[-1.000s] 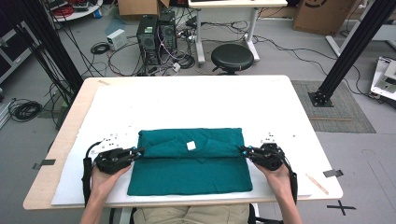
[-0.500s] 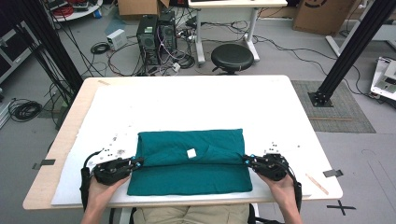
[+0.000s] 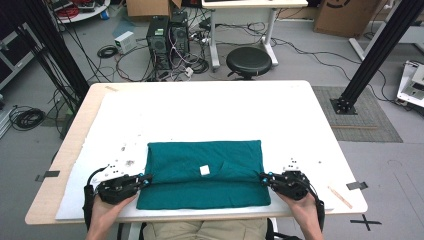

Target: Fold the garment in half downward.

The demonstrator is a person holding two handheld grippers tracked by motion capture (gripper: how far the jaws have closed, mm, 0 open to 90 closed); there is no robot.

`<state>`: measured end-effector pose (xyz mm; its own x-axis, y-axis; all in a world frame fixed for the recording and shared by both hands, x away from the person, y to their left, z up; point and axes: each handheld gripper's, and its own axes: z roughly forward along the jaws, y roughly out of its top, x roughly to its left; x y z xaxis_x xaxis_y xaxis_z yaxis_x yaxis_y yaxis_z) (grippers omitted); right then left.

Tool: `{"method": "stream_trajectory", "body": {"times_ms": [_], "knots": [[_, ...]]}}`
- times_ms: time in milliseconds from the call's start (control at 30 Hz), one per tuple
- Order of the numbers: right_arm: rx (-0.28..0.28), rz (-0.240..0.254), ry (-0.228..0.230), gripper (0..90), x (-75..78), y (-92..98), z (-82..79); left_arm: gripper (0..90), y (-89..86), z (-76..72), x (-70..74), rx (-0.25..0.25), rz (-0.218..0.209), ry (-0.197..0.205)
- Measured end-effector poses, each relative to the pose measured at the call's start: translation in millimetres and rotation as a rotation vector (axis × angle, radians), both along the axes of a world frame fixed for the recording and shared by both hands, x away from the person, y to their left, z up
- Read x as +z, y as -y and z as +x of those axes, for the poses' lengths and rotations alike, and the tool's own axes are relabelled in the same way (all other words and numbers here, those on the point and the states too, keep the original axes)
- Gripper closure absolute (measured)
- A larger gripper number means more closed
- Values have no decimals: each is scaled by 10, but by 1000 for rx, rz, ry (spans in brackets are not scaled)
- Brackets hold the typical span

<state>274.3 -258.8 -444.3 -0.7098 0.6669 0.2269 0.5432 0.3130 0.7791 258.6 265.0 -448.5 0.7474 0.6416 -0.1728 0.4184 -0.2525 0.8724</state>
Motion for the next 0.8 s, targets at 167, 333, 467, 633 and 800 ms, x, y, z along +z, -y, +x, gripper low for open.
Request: {"method": "stream_trajectory", "body": {"times_ms": [167, 333, 467, 633, 800], "knots": [[5, 6, -13, 864, -20, -5, -56, 856, -22, -17, -4, 8, -4, -2], [14, -5, -13, 862, -44, -13, -51, 855, -18, -7, -9, 1, 2, -18], [11, -9, -17, 667, -15, -13, -46, 728, -49, 16, 15, -9, -23, -25], [7, 18, -1, 528, 123, -57, -27, 583, 6, 100, 127, -35, -63, -15], [28, 22, 13, 510, 213, -256, 113, 567, 266, 267, 205, -86, -30, -15]]}}
